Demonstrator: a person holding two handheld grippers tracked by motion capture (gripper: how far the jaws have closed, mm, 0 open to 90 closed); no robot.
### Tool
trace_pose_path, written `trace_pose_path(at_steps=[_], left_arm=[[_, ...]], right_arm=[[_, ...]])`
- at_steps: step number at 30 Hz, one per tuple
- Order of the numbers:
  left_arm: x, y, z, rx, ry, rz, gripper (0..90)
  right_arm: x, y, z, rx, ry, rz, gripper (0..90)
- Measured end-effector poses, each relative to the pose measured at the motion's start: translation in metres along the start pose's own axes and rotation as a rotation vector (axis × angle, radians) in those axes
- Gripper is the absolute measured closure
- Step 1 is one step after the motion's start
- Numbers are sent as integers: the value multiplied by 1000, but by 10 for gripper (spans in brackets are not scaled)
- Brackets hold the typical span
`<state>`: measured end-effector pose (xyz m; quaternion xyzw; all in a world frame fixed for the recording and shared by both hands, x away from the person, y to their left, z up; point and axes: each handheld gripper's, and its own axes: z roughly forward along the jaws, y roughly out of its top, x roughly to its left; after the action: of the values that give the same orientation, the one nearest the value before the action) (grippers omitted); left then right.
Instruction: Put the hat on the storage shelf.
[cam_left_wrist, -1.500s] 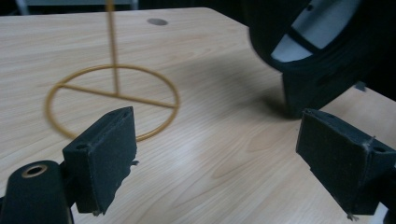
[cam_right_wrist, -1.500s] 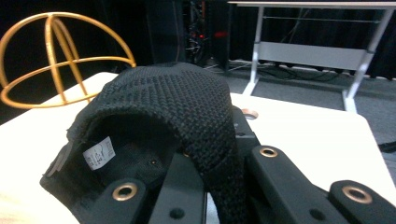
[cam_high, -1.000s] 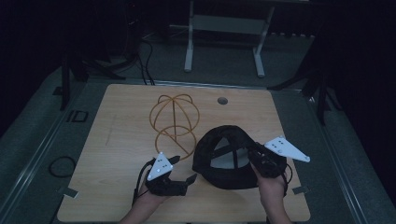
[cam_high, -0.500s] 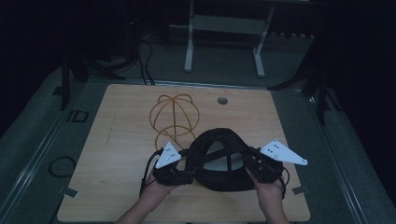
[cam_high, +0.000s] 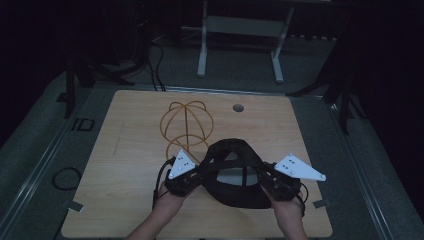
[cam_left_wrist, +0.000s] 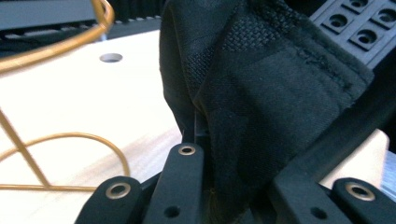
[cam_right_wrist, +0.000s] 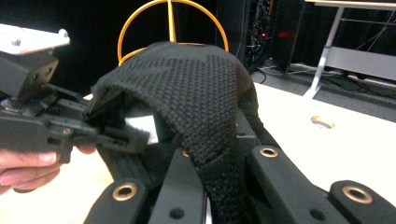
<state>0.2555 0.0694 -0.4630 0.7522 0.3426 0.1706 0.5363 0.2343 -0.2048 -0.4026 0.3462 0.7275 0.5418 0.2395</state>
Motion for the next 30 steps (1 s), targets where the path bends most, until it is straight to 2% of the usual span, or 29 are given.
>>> trace_pose_path(at_steps=[3, 5, 8, 10, 13, 17, 21, 23, 24, 25, 27, 30], left_arm=[[0, 3, -1, -11, 5, 0, 876], [-1, 6, -2, -14, 6, -3, 877], [-6, 13, -5, -22, 4, 13, 878], [-8, 16, -6, -25, 8, 23, 879], [-9, 19, -7, -32, 4, 18, 880], [-12, 26, -9, -46, 5, 37, 880], [-17, 36, -14, -87, 5, 63, 880], [-18, 39, -15, -88, -6, 66, 881], [-20, 42, -15, -95, 3, 74, 880], [-20, 42, -15, -95, 3, 74, 881], [-18, 45, -17, -104, 3, 78, 881], [-22, 46, -19, -118, -9, 95, 880]], right_arm=[[0, -3, -1, 2, 2, 2, 876], [-2, -9, -3, 1, 2, 25, 875], [-4, -13, -8, -3, -1, 36, 874], [-6, -16, -11, -2, -4, 36, 872], [-6, -20, -16, 6, -9, 31, 863], [-6, -23, -22, 7, -7, 27, 837], [-8, -29, -32, 14, 34, 41, 733], [-8, -32, -34, 14, 42, 44, 705], [-8, -36, -36, 31, 62, 44, 636], [-8, -36, -36, 31, 62, 44, 636], [-8, -41, -41, 57, 89, 40, 536], [-8, -49, -46, 75, 89, 57, 466]])
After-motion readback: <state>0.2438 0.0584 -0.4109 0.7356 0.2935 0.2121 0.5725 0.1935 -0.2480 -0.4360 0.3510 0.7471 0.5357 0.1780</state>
